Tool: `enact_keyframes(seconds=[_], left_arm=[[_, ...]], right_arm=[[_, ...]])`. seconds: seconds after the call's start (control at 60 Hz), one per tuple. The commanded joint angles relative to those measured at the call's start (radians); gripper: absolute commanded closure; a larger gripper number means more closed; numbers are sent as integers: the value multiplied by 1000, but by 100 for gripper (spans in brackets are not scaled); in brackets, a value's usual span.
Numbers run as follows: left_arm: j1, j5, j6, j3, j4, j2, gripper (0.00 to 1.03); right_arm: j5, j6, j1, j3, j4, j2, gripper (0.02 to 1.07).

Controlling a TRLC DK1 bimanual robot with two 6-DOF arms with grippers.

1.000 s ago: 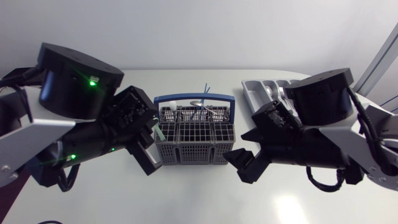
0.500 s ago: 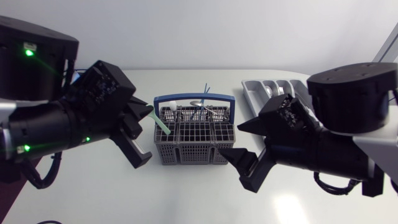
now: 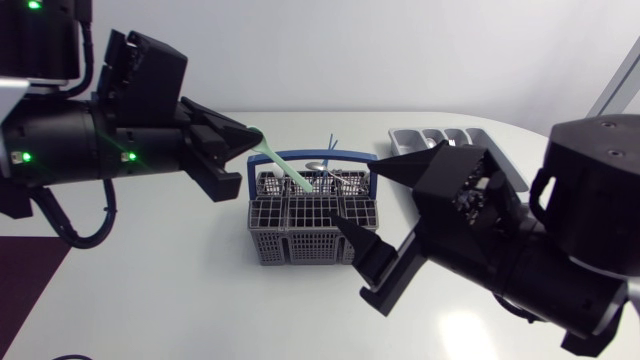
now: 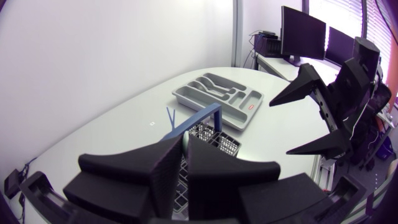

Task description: Unload the cutlery basket into the drawer organizer.

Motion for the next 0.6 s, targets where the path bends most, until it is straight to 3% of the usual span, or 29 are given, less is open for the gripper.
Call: enact_keyframes(seconds=[0.0, 0.45, 0.583], left_arm=[[0, 45, -40, 36, 23, 46, 79], [-14, 165, -67, 49, 98, 146, 79], [-15, 172, -67, 59, 103, 169, 79]], right_arm=[[33, -64, 23, -34, 67, 40, 17], [55, -150, 28, -27, 257, 225, 23], [55, -166, 18, -11, 283, 259, 34]])
